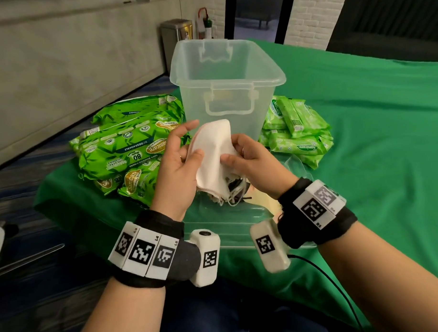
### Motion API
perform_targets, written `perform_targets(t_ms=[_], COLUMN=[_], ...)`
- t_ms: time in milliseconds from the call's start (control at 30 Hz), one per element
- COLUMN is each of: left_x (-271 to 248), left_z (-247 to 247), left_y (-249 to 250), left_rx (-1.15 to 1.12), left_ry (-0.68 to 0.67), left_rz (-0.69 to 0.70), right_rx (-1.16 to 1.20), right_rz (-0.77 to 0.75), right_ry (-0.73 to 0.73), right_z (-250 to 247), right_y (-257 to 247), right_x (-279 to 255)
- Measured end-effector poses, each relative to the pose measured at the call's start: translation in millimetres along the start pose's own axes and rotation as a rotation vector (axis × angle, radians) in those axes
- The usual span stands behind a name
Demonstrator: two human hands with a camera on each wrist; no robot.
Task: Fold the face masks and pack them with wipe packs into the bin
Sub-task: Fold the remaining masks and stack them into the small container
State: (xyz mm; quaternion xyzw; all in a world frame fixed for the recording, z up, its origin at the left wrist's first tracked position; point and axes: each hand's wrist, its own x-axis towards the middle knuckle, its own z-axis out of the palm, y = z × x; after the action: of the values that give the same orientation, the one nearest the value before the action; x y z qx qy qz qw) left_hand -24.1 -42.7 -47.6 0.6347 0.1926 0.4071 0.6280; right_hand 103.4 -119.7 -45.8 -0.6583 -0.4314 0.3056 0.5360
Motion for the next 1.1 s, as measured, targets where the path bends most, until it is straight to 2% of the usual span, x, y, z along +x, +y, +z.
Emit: perform_targets(t_ms=[133, 300, 433, 567, 633, 667, 733, 800, 900, 1100], left_x=[-1.0, 6.5, 11.9, 15.6, 16.8, 16.7, 15.7, 14.8, 14.3, 13.7], left_z=[-0.9, -23.1, -33.2, -33.6, -36.4, -37.8, -38.4, -37.0, -37.8, -42.2], left_y=[1.9, 0.7, -1.6, 1.3, 1.6, 0.9, -1.0, -1.8, 0.0, -1.2], left_rx=[0.039, 0.119, 0.153, 0.16, 0.149, 0.159, 0.185, 0.191, 0.179, 0.18], left_ry=[-0.072, 0.046, 0.217, 0.27, 0.28, 0.28, 0.276, 0.267, 0.26, 0.263], left_rz=[-0.027, -0.02, 0.037, 0.087, 0.091, 0.091, 0.085, 0.078, 0.067, 0.032], right_rx=[0.081, 0.006, -0.02, 0.132, -0.055, -0.29, -0.827, -1.125, -1.221, -1.395], right_rz=[0.011, 0.054, -0.035, -0.022, 0.088, 0.139, 0.229, 0.314, 0.417, 0.368], right_ry=[0.007, -0.12, 0.07, 0.079, 0.08, 0.054, -0.092, -0.305, -0.466, -0.41], right_z=[1.0, -19.0, -35.5, -39.5, -40.9, -41.2, -36.8, -26.6, -17.9, -18.5], right_y=[-6.2, -6.4, -9.0, -13.0, -12.8, -11.0, -6.9, -3.1, 2.9, 1.5], right_x=[-1.9, -3.3, 3.4, 13.5, 22.2, 27.7, 37.3, 42.9, 47.4, 50.0])
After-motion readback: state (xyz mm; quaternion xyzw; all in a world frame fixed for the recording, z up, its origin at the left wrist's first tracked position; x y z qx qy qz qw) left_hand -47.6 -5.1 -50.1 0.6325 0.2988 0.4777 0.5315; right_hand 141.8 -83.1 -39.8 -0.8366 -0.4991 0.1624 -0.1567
